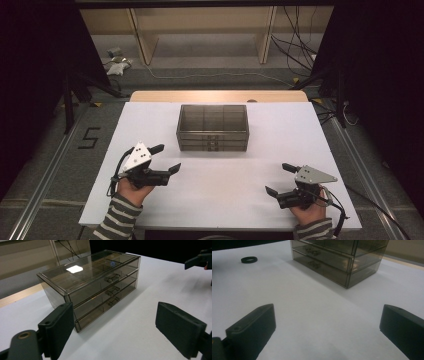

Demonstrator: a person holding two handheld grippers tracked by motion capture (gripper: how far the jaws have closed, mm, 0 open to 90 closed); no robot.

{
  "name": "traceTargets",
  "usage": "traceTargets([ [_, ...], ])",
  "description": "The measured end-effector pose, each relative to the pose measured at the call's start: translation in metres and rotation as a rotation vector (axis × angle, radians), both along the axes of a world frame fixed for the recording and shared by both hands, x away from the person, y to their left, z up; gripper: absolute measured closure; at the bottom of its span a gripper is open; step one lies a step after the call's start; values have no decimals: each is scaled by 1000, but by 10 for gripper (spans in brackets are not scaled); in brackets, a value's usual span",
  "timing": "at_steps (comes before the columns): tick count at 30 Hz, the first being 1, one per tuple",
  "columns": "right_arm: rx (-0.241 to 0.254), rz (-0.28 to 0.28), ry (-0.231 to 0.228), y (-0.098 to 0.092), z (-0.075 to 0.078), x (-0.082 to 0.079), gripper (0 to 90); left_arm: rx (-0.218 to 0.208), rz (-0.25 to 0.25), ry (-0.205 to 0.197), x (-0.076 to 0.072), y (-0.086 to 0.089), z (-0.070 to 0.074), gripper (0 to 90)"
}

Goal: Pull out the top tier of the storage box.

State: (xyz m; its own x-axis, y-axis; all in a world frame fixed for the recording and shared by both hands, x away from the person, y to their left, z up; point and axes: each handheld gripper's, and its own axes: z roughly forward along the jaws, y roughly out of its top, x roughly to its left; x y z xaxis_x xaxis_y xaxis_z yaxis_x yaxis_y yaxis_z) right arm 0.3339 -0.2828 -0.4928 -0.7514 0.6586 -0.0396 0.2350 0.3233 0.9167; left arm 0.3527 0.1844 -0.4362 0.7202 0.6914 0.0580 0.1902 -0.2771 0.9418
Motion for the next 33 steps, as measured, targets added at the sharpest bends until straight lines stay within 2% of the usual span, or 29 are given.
traceTargets([
  [7,0,-1,7,0,0,-1,15,20,-10,4,6,-11,3,142],
  [12,1,4,4,0,0,-1,15,22,-23,43,13,-21,6,136],
  [16,1,4,8,1,0,-1,15,39,-20,71,19,-28,7,115],
  [22,-3,4,12,1,0,-1,16,45,-36,75,22,-37,12,72],
  [27,-3,5,14,1,0,-1,16,42,-54,82,25,-42,13,71],
  [28,-4,5,13,1,0,-1,17,28,-82,89,27,-43,14,72],
  [29,-4,6,14,1,0,-1,17,28,-82,89,27,-43,14,78],
  [30,-5,6,12,1,0,-1,17,19,-111,90,28,-44,14,87],
  [33,-5,7,11,1,0,-1,17,17,-122,88,29,-46,14,106],
])
